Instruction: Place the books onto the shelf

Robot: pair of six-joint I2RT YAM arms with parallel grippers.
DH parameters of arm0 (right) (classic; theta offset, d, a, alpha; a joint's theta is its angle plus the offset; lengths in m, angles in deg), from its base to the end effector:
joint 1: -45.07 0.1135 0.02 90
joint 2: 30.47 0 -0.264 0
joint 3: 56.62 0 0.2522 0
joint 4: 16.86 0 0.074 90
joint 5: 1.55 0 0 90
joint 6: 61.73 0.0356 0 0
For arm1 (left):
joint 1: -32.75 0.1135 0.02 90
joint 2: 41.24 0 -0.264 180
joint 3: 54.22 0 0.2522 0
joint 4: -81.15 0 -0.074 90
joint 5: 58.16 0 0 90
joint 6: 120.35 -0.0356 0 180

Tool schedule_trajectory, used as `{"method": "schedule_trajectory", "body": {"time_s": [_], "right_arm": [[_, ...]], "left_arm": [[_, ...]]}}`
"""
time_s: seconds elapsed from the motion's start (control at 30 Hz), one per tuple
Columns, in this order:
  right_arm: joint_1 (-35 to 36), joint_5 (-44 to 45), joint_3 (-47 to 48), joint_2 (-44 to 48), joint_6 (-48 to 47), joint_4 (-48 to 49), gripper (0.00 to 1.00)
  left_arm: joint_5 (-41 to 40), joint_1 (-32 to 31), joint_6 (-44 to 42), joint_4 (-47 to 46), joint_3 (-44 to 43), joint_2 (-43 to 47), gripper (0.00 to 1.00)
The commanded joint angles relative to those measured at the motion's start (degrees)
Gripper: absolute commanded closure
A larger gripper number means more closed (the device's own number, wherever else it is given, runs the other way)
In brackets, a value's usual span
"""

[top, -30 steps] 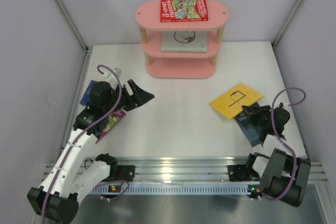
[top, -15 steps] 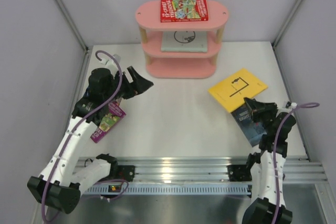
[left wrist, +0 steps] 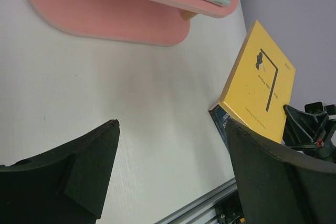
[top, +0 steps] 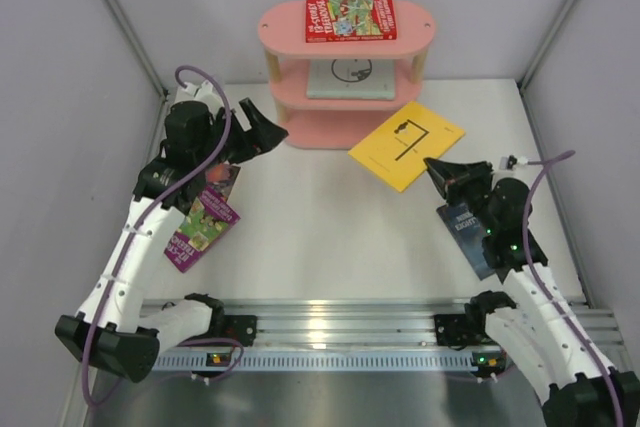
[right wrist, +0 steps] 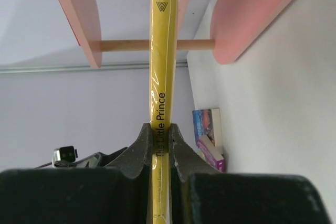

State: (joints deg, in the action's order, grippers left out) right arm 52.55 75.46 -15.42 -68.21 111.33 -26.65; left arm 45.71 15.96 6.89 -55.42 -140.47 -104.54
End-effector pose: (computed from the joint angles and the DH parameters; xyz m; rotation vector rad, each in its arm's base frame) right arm 0.1685 0.0302 0.2783 0.9937 1.5921 1.3370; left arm 0.2228 -0.0761 0.4097 -0.1897 2.0064 -0.8506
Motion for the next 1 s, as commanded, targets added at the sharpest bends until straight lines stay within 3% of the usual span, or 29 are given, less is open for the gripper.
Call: {"method": "schedule_trajectory", "body": {"time_s": [0.0, 0.27, 0.97], "right_arm": [[6.65, 11.3, 5.16, -2.77, 2.98, 11.93, 1.0], [19.13, 24.41, 9.46, -13.93, 2.9, 22.91, 1.0], [25.03, 40.15, 23.17, -32.39, 2.19, 34.43, 1.0]], "left_arm": [[-1.83, 0.71, -2.69, 1.7, -4.06, -0.06, 0.13], [-1.47, 1.68, -3.4, 3.29, -6.7, -1.73, 0.12], [-0.95, 2.12, -3.75, 2.23, -6.79, -0.07, 0.12]]}}
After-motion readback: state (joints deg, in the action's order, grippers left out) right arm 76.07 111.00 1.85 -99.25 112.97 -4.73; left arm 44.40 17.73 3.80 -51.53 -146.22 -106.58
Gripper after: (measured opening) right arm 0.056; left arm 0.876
